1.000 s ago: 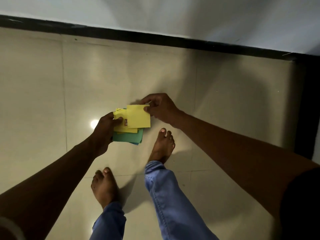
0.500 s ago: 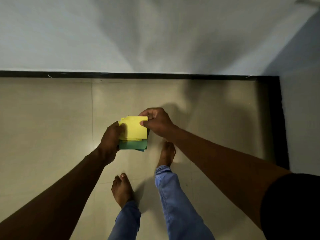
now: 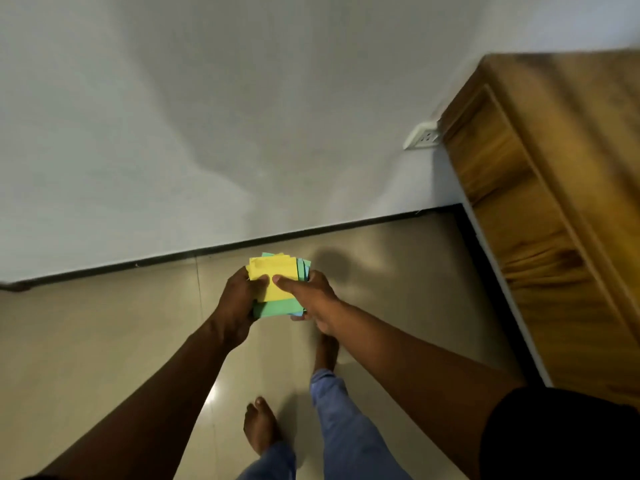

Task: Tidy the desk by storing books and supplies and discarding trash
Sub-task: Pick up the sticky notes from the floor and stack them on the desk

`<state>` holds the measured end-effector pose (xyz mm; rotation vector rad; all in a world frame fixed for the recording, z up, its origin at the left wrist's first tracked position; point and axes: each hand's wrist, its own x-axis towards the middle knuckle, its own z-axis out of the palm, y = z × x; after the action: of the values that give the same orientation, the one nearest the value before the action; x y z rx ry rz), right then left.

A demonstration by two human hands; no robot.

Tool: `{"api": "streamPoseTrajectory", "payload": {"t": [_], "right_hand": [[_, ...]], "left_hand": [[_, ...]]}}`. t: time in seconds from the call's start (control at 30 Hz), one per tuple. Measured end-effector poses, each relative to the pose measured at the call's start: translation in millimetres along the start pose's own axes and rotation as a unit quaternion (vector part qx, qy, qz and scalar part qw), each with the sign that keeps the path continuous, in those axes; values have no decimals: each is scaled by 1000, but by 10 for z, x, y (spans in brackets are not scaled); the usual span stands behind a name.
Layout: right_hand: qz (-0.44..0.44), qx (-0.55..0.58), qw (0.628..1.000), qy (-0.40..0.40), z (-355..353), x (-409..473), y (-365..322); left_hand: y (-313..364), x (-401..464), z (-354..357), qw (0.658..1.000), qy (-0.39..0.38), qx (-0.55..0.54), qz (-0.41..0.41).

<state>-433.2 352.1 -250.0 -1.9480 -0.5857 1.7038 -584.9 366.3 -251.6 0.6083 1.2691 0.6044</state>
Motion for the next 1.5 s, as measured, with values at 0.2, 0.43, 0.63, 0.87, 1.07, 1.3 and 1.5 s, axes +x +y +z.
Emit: {"api": "streamPoseTrajectory", "payload": {"t": [0.2, 0.43, 0.63, 0.87, 1.07, 1.3, 1.5], "right_hand": [[-69, 23, 996, 56, -309, -818, -580], [-132, -12, 982, 132, -960, -1647, -920], [-143, 43, 978, 146, -1653, -2124, -1040], [-144, 109, 949, 258, -2598, -2105, -1073], [-143, 110, 911, 370, -3371, -2027, -808], [-125, 93, 874, 460, -4087, -1886, -522], [-103, 108, 852, 502, -4390, -1703, -418]], "left_hand": [[680, -704, 565, 996, -38, 57, 52], [1138, -1158, 1295, 970, -61, 197, 127], [1316, -1196, 1997, 943, -133, 236, 194], [1533, -1209, 3129, 907, -171, 329, 200], [1372, -1044, 4049, 870, -186, 374, 261], [1124, -919, 4926, 845, -210, 392, 297], [1006, -621, 5352, 819, -267, 409, 302]]}}
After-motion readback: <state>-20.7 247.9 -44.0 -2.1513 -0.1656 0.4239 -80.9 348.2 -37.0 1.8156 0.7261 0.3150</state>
